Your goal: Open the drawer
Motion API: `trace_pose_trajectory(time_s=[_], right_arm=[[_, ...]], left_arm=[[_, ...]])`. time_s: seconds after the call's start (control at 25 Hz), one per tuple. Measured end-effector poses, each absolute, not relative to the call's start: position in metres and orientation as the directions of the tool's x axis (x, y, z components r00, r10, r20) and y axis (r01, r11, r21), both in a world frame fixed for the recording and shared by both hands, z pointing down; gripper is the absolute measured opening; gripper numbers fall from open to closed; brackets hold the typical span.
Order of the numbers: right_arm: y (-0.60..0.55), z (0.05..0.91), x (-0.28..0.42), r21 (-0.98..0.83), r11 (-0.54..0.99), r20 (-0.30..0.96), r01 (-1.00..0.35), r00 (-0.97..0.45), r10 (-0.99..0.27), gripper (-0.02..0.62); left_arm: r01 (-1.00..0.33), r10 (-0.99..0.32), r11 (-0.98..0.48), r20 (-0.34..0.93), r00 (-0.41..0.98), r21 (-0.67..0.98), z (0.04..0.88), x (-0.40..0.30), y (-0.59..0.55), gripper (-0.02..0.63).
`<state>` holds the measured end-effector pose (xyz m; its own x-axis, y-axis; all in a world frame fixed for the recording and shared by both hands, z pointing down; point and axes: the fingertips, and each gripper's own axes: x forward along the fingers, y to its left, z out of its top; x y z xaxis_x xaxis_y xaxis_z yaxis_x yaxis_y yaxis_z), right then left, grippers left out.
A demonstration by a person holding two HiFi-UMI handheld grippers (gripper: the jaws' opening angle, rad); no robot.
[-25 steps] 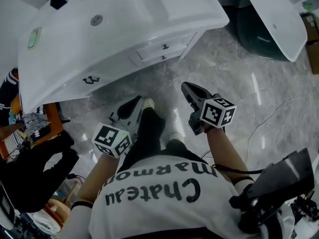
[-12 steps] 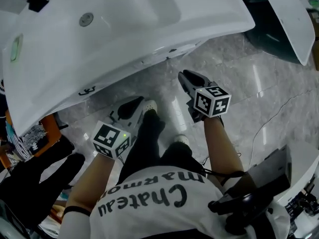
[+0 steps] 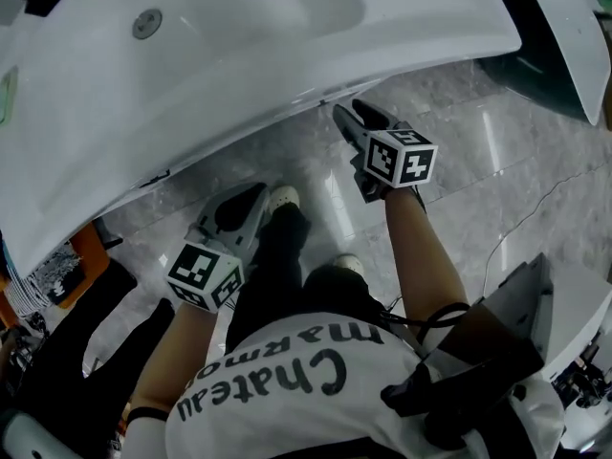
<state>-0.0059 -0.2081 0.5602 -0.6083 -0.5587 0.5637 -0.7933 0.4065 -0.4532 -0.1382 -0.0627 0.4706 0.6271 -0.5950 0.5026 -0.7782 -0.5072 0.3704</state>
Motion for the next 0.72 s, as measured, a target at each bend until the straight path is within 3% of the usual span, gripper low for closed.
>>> trace_pose_trajectory(time_s=[0.2,0.48,0.72], right_arm=[[-0.227,0.582,-0.020,-0.407,0.453,0.610,-0.793,-0.605,-0.511,0.236],[-0.246,0.587,-0.022,-0.405,0.446,0.618,-0.798,-0.599,-0.510,0.235],[-0.254,0.589,-0.027,-0.386,0.453,0.661,-0.804,-0.583,-0.472,0.170]], left_arm=[[-0.785,-0.606,-0.475,0.498,0.620,0.398,0.477,-0.141,-0.062,0.008],[-0.788,-0.613,-0.455,0.496,0.615,0.414,0.487,-0.135,-0.060,0.008],[-0.797,-0.609,-0.428,0.516,0.602,0.426,0.494,-0.140,-0.059,0.008]])
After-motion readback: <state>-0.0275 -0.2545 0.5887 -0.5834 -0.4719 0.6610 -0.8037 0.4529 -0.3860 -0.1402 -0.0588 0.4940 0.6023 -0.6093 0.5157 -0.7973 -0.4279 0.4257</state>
